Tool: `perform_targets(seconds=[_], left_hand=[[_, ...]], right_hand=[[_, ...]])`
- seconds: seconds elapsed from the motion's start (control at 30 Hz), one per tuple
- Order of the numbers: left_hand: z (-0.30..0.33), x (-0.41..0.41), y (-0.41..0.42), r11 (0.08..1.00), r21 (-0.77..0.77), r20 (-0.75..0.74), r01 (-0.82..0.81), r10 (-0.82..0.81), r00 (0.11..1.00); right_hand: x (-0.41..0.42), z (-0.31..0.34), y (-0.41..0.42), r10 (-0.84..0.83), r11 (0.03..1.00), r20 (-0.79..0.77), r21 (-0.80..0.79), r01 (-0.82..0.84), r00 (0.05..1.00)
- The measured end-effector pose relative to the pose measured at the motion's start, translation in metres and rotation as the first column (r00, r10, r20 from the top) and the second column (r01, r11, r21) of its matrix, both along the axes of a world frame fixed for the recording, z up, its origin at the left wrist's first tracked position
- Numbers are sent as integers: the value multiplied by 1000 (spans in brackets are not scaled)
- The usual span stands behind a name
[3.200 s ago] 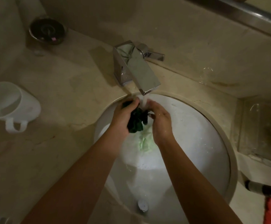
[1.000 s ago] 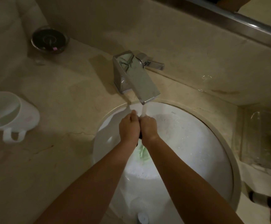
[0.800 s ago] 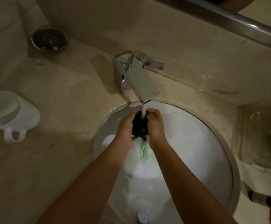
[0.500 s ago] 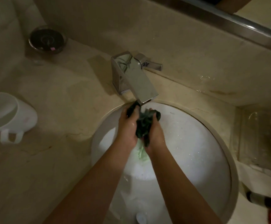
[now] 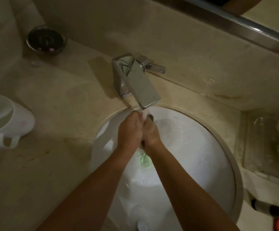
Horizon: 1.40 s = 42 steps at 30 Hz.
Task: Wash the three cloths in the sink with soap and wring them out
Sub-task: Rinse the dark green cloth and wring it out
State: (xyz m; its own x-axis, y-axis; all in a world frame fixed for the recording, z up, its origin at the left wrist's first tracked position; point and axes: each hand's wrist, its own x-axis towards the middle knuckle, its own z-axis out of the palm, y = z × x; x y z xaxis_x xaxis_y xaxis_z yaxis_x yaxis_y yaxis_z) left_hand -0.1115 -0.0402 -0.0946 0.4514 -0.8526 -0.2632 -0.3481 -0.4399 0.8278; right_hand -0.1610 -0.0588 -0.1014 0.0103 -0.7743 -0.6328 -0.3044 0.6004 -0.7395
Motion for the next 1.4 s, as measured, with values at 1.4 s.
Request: perform_targets(seconds=[1.4], left_hand=[[1, -2, -9, 897, 423, -549, -127, 365, 751]], right_hand=[[-17, 4, -9, -266, 953, -181, -199, 229, 947]])
